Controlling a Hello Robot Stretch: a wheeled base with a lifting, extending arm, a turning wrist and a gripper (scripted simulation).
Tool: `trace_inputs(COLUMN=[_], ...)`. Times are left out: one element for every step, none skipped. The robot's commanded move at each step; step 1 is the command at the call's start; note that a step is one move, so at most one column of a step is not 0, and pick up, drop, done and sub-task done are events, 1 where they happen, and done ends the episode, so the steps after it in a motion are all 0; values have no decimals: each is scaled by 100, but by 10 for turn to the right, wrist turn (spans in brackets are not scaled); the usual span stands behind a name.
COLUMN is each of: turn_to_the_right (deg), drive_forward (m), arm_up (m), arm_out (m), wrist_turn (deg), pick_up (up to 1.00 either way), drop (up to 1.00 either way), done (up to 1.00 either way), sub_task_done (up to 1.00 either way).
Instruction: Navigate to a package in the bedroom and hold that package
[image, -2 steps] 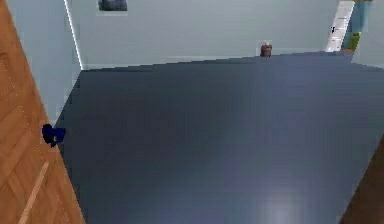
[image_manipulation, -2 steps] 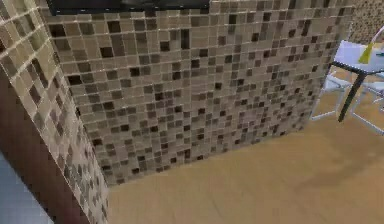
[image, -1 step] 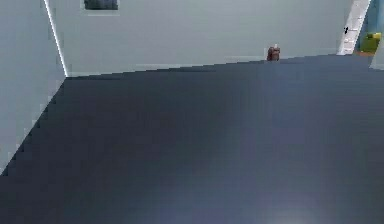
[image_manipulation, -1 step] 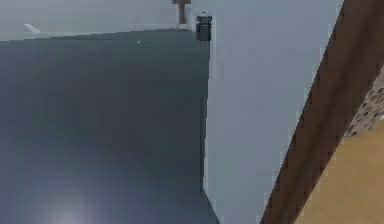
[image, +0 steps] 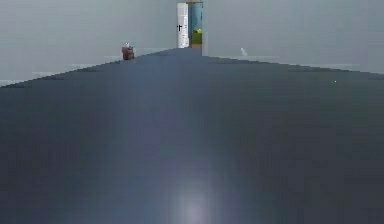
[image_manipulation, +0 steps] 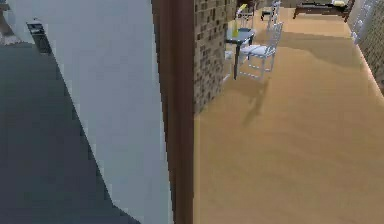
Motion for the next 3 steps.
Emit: trace_inputs(turn_to_the_right=[0, 0, 0], drive_forward=[100, 100, 100], arm_up=[0, 0, 0], arm_out=[0, 0, 0], wrist_turn=[0, 0, 0], pick_up=[0, 0, 0], drop=[0, 0, 0], done=[0, 0, 0], sub_task_done=[0, 0, 0])
